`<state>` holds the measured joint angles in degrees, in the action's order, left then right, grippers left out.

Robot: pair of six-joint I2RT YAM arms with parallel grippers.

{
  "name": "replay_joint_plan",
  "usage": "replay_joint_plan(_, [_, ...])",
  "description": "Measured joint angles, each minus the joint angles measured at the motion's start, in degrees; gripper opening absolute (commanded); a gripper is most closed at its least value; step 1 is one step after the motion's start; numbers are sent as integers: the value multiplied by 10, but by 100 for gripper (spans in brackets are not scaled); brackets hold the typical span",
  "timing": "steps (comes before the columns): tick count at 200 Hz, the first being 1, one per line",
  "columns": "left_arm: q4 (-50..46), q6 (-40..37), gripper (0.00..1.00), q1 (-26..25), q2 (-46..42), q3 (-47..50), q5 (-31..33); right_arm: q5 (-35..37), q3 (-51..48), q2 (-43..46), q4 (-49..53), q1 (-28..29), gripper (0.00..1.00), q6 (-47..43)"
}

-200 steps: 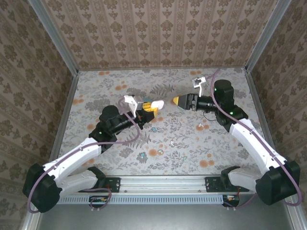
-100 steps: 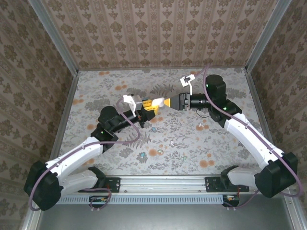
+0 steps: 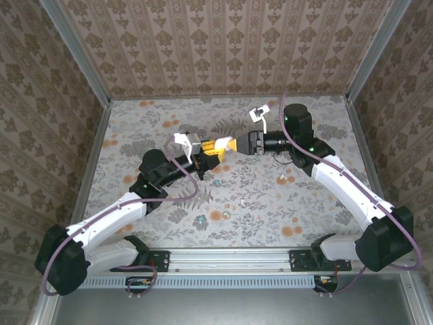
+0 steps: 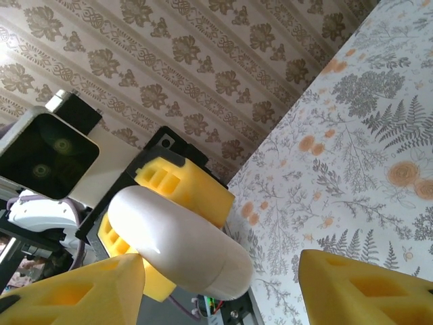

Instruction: Insert the wireless bluetooth earbuds into the charging case

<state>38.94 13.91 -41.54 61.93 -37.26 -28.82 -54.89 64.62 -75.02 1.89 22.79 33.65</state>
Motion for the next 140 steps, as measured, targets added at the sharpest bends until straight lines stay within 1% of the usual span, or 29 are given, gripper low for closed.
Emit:
replay_joint_plan(33, [-2, 0, 4, -2, 0, 0, -10, 6, 28, -12, -6, 0, 64, 11])
replay_joint_plan(61, [-2, 0, 4, -5, 0, -1, -15, 25, 35, -19, -3, 0, 64, 13])
replay_joint_plan(75, [-2, -1, 4, -5, 0, -1, -14, 40, 35, -19, 3, -1, 68, 15])
replay_joint_plan(110, [-4, -6, 4, -5, 0, -1, 1, 70, 35, 2, 31, -15, 70, 13])
replay_joint_plan(129, [-14, -11, 4, -5, -3, 0, 20, 116, 34, 44, 83, -41, 70, -13])
replay_joint_plan(140, [-21, -15, 4, -5, -9, 3, 32, 160, 27, 75, 115, -68, 66, -31])
